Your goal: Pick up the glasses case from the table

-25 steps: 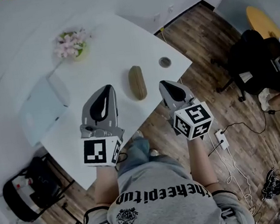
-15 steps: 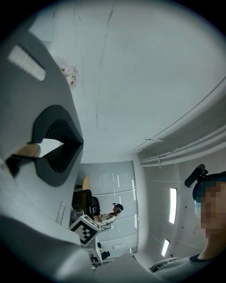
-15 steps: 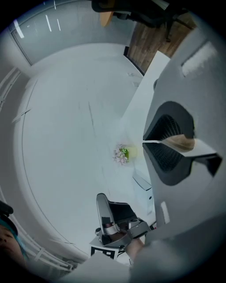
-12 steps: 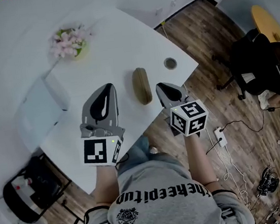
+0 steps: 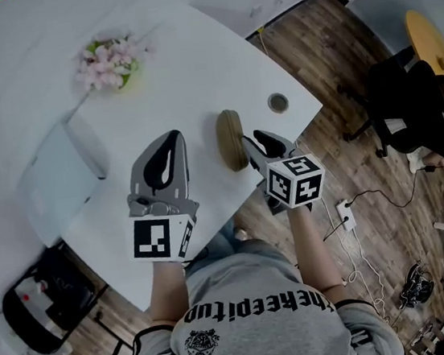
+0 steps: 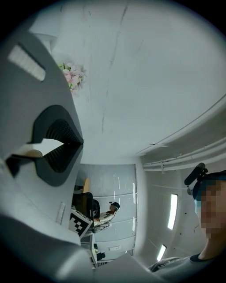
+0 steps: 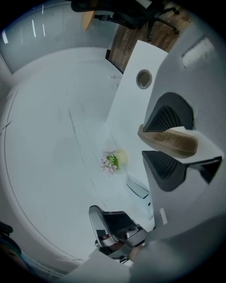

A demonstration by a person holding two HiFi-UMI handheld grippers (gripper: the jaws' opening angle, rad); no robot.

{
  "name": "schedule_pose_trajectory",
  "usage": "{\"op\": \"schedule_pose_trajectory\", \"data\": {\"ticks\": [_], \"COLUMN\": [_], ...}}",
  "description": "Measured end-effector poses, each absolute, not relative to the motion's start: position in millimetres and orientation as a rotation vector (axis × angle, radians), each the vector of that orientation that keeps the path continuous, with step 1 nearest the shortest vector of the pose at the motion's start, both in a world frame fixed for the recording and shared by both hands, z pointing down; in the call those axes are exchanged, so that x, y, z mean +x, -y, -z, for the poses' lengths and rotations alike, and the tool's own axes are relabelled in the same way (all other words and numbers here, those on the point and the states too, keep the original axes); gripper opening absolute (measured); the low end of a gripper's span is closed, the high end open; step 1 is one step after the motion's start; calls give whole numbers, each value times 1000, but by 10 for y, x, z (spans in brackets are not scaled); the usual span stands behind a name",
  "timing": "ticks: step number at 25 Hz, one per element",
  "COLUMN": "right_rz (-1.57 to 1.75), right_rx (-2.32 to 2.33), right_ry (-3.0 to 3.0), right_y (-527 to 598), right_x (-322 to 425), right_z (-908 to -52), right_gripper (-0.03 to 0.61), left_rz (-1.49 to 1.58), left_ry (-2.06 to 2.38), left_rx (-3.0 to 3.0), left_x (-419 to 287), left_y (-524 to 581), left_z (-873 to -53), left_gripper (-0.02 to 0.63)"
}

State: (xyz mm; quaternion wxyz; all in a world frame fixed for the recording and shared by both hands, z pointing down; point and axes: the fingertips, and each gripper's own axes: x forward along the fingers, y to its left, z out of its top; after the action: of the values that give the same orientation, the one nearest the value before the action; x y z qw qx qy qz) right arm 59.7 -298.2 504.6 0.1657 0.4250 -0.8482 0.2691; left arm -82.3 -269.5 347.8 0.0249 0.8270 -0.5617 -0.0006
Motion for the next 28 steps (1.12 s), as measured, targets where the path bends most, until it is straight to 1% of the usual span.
{"op": "schedule_pose_trajectory", "data": {"ticks": [6, 14, 28], "right_rz": [-828, -918, -1019], "right_rx": [1192, 1211, 1129], "right_ry": [2358, 2287, 2232], "right_y": [3053, 3119, 3121], "right_x": [502, 460, 275], "right_z": [-5230, -5430, -5671], "right_gripper": [194, 237, 277], "left_rz": [2, 6, 9], "left_ry": [1721, 1681, 1648], "left_rx": [2534, 2520, 2498], "left_x": [-914, -986, -1042], "left_y": [2816, 2946, 3051], "left_z": [-3571, -3712, -3841], "left_gripper": [18, 18, 18]}}
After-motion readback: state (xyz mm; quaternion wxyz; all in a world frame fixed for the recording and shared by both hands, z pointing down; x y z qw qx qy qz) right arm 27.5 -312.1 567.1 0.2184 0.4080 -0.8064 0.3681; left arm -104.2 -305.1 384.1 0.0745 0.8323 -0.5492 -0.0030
